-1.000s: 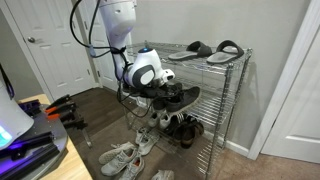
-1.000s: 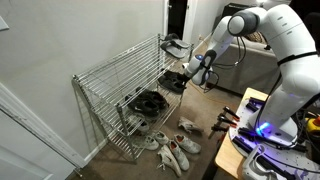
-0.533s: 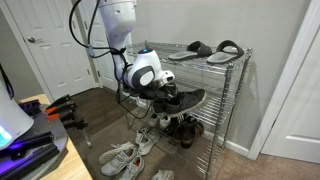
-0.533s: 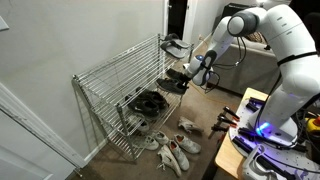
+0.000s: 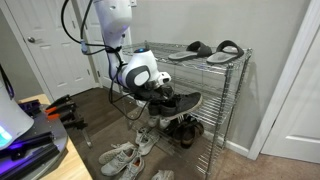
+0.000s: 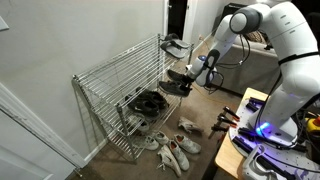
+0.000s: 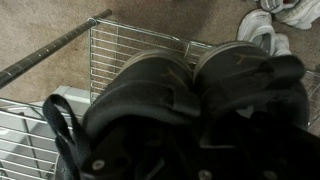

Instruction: Move the dark grey sneakers to the topmost shelf.

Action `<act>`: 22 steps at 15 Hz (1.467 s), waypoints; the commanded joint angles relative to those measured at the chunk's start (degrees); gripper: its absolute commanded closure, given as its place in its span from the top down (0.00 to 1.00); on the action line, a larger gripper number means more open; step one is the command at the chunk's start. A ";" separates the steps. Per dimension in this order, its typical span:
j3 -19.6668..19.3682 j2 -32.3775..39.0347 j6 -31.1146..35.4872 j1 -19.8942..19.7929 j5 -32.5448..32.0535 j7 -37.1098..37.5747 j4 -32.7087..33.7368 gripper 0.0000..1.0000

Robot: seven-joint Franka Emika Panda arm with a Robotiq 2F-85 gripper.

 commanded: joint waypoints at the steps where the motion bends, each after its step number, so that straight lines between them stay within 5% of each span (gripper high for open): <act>1: -3.24 -7.51 -2.27 3.25 0.36 0.40 -8.18 0.06; 9: -25.93 -20.56 -11.03 26.63 2.76 2.99 -21.75 0.06; 11: -33.06 -23.40 -18.71 33.60 0.86 5.39 -22.17 0.06; 17: -46.04 -30.66 -49.58 44.42 -2.52 9.01 -14.34 0.06; 18: -41.88 -33.22 -54.27 39.45 -8.87 13.84 -12.23 0.06; 22: -34.19 -38.64 -69.10 33.78 -16.55 20.51 -6.87 0.06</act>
